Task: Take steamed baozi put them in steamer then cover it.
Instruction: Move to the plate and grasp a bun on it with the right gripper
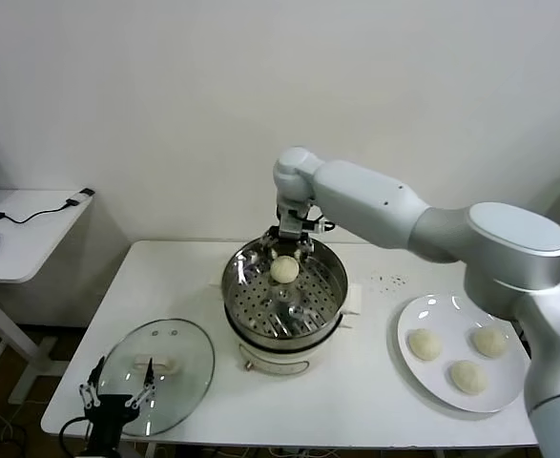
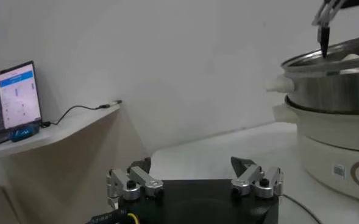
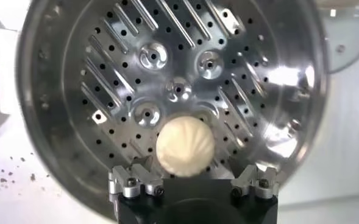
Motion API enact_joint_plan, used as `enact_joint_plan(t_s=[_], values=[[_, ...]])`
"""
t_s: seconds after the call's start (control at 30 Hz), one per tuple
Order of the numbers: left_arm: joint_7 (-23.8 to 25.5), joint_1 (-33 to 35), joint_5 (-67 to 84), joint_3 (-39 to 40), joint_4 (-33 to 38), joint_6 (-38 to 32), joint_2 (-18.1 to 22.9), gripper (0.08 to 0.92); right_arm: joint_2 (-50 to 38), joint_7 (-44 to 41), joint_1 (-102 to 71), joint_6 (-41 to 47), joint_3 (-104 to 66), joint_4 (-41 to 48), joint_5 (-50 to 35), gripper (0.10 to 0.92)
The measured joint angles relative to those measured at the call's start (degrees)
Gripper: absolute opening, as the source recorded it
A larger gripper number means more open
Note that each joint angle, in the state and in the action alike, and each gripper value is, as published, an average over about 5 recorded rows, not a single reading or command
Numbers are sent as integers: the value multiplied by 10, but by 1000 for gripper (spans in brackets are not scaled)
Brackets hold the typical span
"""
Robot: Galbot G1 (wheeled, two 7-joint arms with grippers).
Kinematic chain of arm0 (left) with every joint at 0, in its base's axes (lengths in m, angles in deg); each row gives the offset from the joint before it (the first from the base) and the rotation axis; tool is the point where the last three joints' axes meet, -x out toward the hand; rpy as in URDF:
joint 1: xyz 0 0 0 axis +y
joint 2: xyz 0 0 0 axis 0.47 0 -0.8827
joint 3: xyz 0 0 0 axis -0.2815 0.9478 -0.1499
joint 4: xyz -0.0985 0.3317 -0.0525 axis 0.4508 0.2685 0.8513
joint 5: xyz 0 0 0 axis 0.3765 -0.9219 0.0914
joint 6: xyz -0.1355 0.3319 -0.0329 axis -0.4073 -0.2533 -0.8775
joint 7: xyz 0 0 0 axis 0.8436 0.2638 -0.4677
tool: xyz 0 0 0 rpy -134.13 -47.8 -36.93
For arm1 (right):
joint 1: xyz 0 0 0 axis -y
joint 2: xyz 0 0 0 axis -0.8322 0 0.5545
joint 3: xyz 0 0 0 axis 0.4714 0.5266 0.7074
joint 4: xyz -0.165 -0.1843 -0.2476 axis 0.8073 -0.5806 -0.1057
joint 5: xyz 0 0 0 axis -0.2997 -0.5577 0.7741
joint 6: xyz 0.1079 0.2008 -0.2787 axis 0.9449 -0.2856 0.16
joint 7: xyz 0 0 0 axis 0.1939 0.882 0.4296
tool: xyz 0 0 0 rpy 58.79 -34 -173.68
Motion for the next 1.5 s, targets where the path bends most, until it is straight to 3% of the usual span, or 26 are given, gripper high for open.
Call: enact_joint_plan(t_s=[0.4, 0.63, 0.97, 1.5], values=[[0, 5, 2, 5, 8, -3, -1, 823, -209, 60, 132, 249, 150, -137, -256, 823], [1, 8, 2, 6, 12, -3, 0, 823, -327, 78, 145, 364, 202, -191, -333, 823], [0, 15, 2, 1, 15, -4, 1, 823, -421, 82, 27, 436, 153, -203, -314, 823], [2, 14, 3, 5, 17, -1, 10, 823, -427, 91, -174, 462, 24, -152, -231, 823]])
